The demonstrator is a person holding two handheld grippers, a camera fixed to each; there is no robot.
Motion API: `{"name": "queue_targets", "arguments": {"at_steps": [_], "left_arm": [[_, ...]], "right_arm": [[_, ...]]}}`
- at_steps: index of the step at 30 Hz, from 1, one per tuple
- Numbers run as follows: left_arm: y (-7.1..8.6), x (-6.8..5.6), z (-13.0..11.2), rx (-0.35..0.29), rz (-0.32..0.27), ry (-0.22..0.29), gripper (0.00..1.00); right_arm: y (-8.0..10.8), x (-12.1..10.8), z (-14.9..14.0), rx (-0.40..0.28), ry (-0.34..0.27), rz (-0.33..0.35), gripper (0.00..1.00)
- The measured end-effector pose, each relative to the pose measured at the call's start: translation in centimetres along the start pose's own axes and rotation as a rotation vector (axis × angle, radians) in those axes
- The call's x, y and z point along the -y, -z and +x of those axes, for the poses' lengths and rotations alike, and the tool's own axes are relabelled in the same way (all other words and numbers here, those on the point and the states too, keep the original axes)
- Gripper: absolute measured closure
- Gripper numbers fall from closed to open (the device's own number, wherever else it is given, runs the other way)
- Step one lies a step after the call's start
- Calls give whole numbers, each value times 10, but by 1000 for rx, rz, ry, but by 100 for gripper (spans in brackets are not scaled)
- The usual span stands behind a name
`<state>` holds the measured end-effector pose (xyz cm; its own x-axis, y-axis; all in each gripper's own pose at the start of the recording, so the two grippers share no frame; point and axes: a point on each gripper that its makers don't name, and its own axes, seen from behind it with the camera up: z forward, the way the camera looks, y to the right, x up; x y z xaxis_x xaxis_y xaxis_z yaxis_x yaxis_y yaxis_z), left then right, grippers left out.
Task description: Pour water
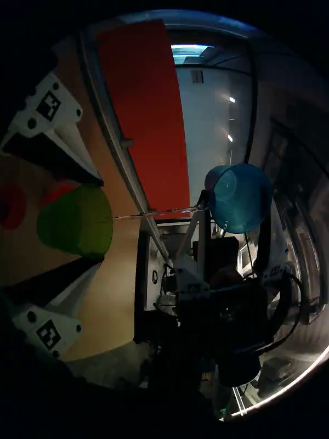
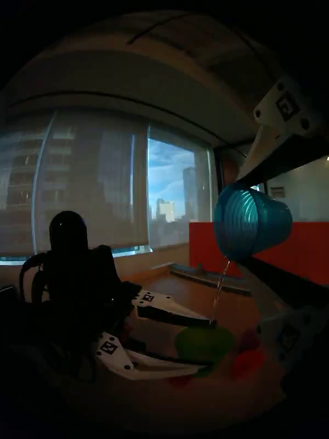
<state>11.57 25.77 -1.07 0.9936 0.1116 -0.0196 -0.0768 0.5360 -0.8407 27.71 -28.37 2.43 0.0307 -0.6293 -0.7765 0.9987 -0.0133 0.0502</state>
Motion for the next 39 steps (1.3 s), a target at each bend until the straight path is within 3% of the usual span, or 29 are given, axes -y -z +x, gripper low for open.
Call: {"name": "queue_targets", "arguments": {"at_steps": [17,39], "left_arm": [[-1,0,1,0,2,-2,10],[-1,1,2,-3,5,-1,10]], "right_arm": [[0,1,5,3,80,4,9],[0,2,7,-3,69,3,9]]}}
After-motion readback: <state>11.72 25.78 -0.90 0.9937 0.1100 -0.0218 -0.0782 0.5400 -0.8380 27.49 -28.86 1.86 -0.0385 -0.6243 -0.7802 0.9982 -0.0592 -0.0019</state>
